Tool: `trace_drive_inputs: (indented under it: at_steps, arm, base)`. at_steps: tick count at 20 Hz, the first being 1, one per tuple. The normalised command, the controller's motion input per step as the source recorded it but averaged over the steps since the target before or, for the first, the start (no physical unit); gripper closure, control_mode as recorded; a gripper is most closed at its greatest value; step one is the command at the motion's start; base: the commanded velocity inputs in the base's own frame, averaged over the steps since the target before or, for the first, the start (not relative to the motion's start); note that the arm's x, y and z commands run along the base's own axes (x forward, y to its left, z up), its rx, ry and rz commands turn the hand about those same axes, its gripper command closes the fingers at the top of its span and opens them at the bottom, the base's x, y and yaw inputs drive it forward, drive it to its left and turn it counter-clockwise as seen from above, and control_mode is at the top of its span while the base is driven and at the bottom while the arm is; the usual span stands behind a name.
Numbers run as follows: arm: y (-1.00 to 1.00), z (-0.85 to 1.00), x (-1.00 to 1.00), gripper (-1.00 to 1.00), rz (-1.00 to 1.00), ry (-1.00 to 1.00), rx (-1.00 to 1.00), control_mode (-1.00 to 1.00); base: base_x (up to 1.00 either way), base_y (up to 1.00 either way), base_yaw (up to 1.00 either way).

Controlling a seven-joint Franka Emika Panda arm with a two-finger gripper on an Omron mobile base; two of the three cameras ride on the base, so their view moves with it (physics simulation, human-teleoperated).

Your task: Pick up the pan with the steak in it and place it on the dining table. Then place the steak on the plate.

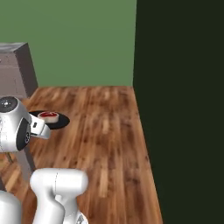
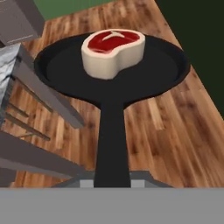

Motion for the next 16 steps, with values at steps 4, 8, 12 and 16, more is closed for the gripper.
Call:
trace_drive_inputs:
  at_steps: [4, 8, 12, 16]
  arm:
    - [0.0, 0.0, 0.0, 1.0, 0.0, 0.0, 0.0, 1.0]
    - [0.0, 0.0, 0.0, 1.0, 0.0, 0.0, 0.0, 1.0]
    - [0.0, 0.0, 0.0, 1.0, 0.0, 0.0, 0.0, 1.0]
    - [0.0, 0.0, 0.0, 1.0, 0.0, 0.0, 0.0, 1.0]
  base:
    - [0.97, -0.27, 0.0]
    - [1.0, -0.19, 0.0]
    - [1.0, -0.11, 0.0]
    - [0.98, -0.1, 0.0]
